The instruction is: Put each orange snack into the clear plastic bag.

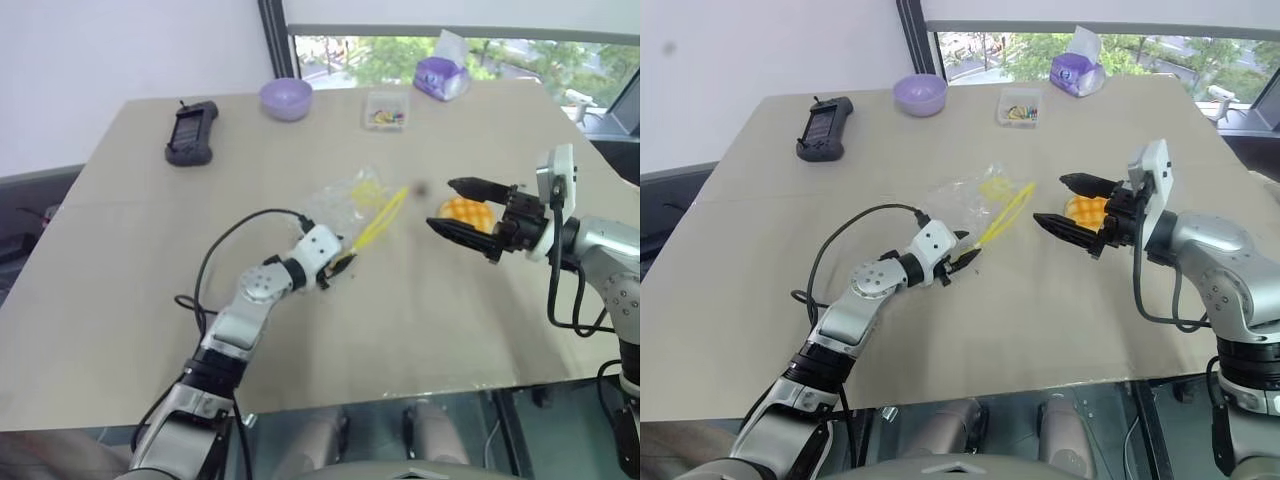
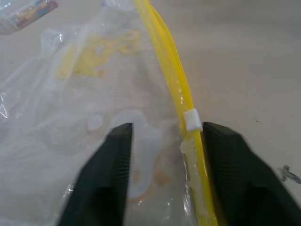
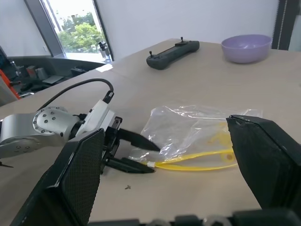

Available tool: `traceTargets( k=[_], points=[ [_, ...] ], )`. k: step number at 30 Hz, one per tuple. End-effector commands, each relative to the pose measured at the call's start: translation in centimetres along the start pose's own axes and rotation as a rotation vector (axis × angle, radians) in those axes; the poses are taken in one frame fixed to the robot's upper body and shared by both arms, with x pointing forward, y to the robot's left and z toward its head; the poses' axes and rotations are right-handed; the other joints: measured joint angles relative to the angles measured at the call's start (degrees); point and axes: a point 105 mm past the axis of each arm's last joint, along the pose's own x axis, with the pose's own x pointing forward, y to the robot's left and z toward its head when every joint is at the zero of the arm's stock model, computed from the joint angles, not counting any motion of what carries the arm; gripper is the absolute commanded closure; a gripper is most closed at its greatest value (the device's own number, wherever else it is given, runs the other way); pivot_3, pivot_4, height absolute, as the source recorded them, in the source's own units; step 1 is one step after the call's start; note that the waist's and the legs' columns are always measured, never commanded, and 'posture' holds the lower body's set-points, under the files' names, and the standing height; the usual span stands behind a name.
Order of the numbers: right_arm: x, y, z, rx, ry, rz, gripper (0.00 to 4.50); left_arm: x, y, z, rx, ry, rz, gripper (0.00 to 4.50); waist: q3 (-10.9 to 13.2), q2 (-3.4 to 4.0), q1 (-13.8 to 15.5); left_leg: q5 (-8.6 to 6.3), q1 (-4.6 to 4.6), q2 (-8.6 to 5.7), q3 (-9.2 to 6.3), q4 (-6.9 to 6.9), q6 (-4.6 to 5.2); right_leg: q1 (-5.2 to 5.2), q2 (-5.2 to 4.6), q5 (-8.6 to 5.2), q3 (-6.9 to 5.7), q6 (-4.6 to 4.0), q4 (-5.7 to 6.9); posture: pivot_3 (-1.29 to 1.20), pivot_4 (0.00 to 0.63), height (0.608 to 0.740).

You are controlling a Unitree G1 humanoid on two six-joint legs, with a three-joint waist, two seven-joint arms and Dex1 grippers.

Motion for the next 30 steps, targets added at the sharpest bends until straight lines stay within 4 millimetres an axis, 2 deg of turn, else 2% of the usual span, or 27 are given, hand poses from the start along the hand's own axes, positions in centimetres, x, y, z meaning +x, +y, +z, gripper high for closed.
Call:
traceTargets(
  k=[1,3,5,9,12,16,20,24,30],
  points=[
    [-0.4,-0.2,1.3,-0.044,-0.040,-0.022,0.00,-1.6,0.1,-5.7,-0.126,0.210,0.044,4.31,0.0,0.01,-0.1,0.00,0.02,0.00,0.01,0.00,0.00,0.00,0.00,0.00,0.02,0.00,0.01,0.00,0.150,0.736],
    [-0.4,-0.2,1.3,-0.043,-0.042,-0.025,0.00,-1.8,0.2,-6.0,-0.130,0.216,0.048,4.44,-0.1,0.02,-0.3,0.00,0.04,0.00,0.02,0.00,0.00,0.01,0.00,0.00,0.03,0.00,0.04,0.00,0.150,0.736],
    [-0.4,-0.2,1.3,-0.043,-0.043,-0.026,0.00,-1.8,0.2,-5.2,-0.112,0.163,0.045,4.44,-0.1,0.04,-0.7,0.00,0.05,0.01,0.02,0.00,0.01,0.01,0.00,0.00,0.03,0.00,0.06,0.00,0.150,0.736],
    [-0.5,-0.2,1.2,-0.044,-0.035,-0.024,0.00,-2.4,0.7,-2.0,-0.014,-0.005,0.045,4.44,-0.1,0.03,-1.3,0.00,0.03,0.03,0.03,-0.01,-0.01,-0.01,-0.01,0.00,0.06,0.00,0.05,0.00,0.150,0.736],
    [-0.4,-0.2,1.0,-0.053,-0.019,-0.023,0.00,-4.3,0.8,0.1,0.119,-0.098,0.004,4.44,0.0,0.03,-1.3,-0.01,-0.06,0.06,0.04,-0.04,-0.02,-0.12,-0.05,0.00,0.08,-0.01,0.02,0.00,0.150,0.736],
    [0.0,-0.2,0.5,-0.105,0.020,-0.024,0.00,-7.0,0.8,1.5,0.288,-0.114,-0.058,4.44,0.1,-0.05,-0.9,-0.01,-0.25,0.05,0.01,-0.06,-0.02,-0.27,-0.06,0.00,0.03,-0.02,-0.09,0.00,0.150,0.736],
    [1.5,0.0,-0.7,-0.319,0.094,-0.009,0.00,-8.7,0.6,3.3,0.292,-0.157,-0.100,4.44,0.1,-0.04,-0.6,-0.03,-0.32,0.00,0.00,-0.07,0.02,-0.27,-0.08,0.00,-0.01,-0.02,-0.21,0.00,0.150,0.736],
    [4.3,1.9,-2.0,-0.592,0.131,0.103,0.00,-9.1,0.0,5.7,0.240,-0.227,-0.151,4.44,0.2,-0.02,-0.8,-0.03,-0.33,0.01,0.00,-0.07,0.02,-0.29,-0.03,0.00,-0.03,-0.02,-0.22,0.00,0.150,0.736],
    [7.0,3.2,-3.4,-0.845,0.132,0.222,0.00,-8.8,-0.6,6.3,0.238,-0.215,-0.213,4.44,0.2,-0.05,-1.2,-0.02,-0.30,0.02,0.03,-0.07,0.01,-0.30,0.09,0.00,-0.01,-0.01,-0.18,0.00,0.150,0.736]
  ],
)
